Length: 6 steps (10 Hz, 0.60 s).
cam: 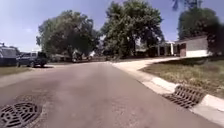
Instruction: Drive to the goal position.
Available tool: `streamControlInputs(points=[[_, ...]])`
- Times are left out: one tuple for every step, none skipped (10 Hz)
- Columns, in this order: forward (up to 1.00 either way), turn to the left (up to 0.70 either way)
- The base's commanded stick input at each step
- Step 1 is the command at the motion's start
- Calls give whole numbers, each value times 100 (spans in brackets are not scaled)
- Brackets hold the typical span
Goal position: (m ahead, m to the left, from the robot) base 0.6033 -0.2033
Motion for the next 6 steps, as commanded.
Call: streamControlInputs(points=[[50,0],[50,0],[50,0],[50,0],[50,0],[50,4]])
